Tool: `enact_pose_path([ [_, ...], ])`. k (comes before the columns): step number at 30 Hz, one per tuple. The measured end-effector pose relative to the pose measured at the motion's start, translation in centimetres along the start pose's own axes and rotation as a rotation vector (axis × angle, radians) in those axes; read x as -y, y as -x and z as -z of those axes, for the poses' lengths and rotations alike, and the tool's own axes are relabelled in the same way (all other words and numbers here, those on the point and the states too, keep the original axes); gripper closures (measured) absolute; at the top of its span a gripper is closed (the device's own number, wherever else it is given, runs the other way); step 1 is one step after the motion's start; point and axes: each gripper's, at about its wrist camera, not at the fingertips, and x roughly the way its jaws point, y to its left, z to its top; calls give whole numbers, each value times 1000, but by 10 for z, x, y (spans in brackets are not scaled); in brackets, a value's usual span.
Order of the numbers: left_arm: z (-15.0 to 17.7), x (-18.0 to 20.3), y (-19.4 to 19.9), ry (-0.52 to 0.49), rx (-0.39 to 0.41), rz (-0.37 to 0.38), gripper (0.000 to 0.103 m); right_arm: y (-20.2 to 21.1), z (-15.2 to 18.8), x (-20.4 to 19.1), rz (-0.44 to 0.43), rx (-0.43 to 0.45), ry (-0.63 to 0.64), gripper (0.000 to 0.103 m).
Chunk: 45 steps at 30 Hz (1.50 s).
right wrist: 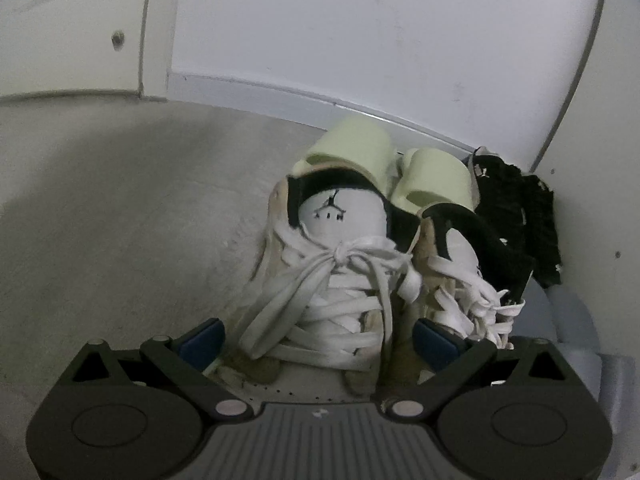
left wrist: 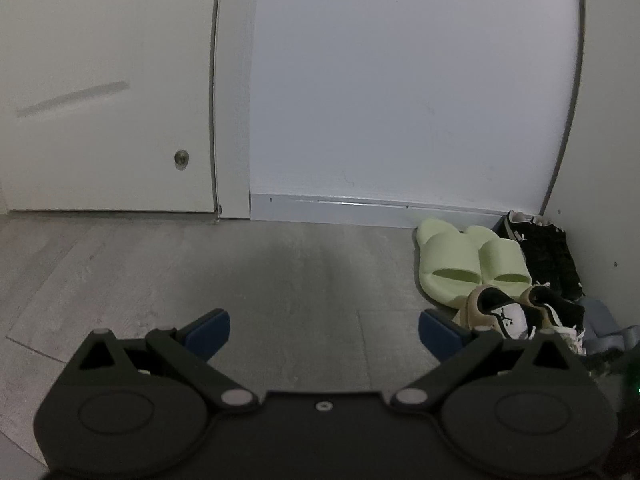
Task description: Organize scattered shoes
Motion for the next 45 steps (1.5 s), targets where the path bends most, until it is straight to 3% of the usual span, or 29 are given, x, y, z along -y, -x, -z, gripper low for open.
enact_pose_path([
  [4, -1, -1, 10, 11, -21, -5, 1, 41, -16, 22, -90, 28, -156, 1],
  [8, -12, 1, 26, -9, -60, -14, 1, 85, -38, 29, -145, -29, -223, 0],
  [12, -30, 6, 55, -85, -73, -30, 1, 128, -56, 31, -153, -46, -233, 0],
  [18, -53, 2, 92, -127, -80, -34, 1, 202, -91, 28, -81, -99, -262, 0],
  [22, -51, 1, 105, -124, -96, -51, 1, 239, -98, 17, -136, -44, -292, 0],
  [24, -48, -1, 107, -110, -108, -57, 1, 252, -99, 9, -100, -14, -279, 0],
  [27, -42, -5, 108, -80, -132, -69, 1, 263, -97, 0, -37, 8, -272, 0],
  [32, -38, -11, 109, -43, -138, -72, 1, 260, -93, 5, -68, -10, -318, 0],
  [45, -38, -8, 111, -31, -139, -65, 1, 255, -94, 4, -58, -7, -294, 0],
])
